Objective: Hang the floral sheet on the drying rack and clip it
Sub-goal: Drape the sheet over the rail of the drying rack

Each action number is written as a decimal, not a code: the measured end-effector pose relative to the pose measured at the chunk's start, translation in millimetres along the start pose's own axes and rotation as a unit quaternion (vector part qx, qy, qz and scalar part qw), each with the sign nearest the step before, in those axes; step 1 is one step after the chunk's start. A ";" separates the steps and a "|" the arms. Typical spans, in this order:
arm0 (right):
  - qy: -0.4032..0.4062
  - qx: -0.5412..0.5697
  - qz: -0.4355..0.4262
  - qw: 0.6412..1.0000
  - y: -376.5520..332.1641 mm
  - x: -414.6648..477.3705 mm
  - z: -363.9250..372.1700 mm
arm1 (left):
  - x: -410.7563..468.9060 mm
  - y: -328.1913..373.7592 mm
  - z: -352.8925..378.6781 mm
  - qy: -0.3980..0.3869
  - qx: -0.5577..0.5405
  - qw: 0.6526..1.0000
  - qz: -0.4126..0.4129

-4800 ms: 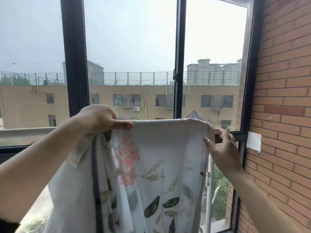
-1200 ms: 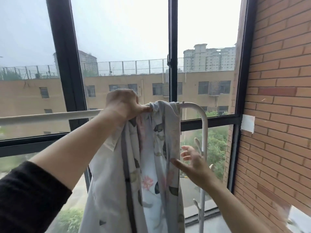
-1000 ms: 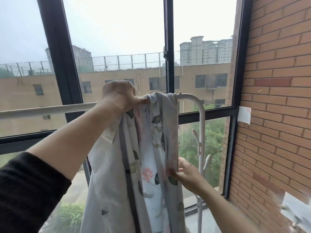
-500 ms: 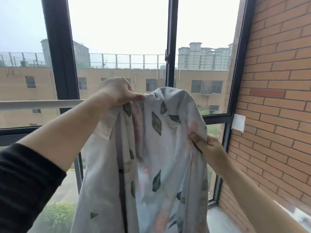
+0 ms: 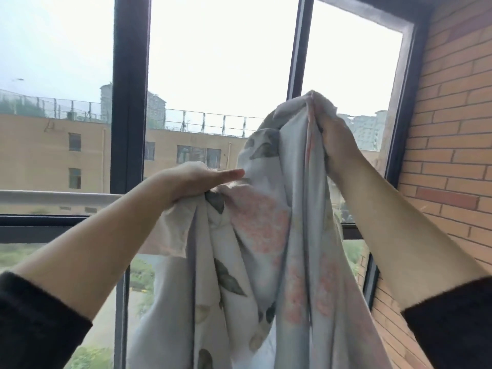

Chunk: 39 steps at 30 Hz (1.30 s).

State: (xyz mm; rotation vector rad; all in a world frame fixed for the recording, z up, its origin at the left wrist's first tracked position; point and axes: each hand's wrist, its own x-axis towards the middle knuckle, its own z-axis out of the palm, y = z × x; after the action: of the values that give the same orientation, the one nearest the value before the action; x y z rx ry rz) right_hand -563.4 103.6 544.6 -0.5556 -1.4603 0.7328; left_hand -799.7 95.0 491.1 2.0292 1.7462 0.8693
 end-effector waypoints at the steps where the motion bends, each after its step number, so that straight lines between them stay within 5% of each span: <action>1: -0.021 0.024 0.030 0.999 12.0 7.3 -1.4 | -0.8 -0.7 -1.7 -0.011 -0.010 1.000 -0.008; 6: -0.114 -0.160 0.230 0.953 88.3 12.7 -24.8 | 7.9 1.4 2.7 0.009 0.015 1.000 -0.024; 11: -0.133 -0.280 0.227 0.923 89.5 13.1 -34.0 | 13.7 10.0 9.1 0.033 0.028 0.999 -0.019; 18: -0.164 -0.256 0.189 0.934 99.2 15.8 -6.8 | 13.3 -13.0 -9.9 0.171 0.137 0.976 -0.003; 24: -0.169 -0.222 0.201 0.939 95.9 13.1 -13.1 | -11.7 23.9 25.0 0.282 0.172 0.919 0.216; 30: -0.167 -0.093 0.213 0.958 87.1 6.2 -23.5 | -8.2 57.0 70.9 0.245 0.239 0.921 0.184; 34: -0.148 -0.169 0.160 0.961 93.7 2.8 -24.6 | -4.2 64.8 68.2 0.204 0.251 0.937 0.131; 36: -0.125 -0.348 0.099 0.924 91.8 -0.5 -28.4 | 0.8 67.6 65.6 0.170 0.245 0.947 0.118; 39: -0.058 -0.607 0.082 0.788 78.8 -15.0 -40.4 | 8.5 68.8 66.6 0.139 0.253 0.953 0.093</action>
State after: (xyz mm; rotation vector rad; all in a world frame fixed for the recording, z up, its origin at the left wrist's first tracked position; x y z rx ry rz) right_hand -530.9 149.5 474.5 -1.6505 -1.9123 -0.1822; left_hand -703.9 99.2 484.0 2.5322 2.1298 0.8615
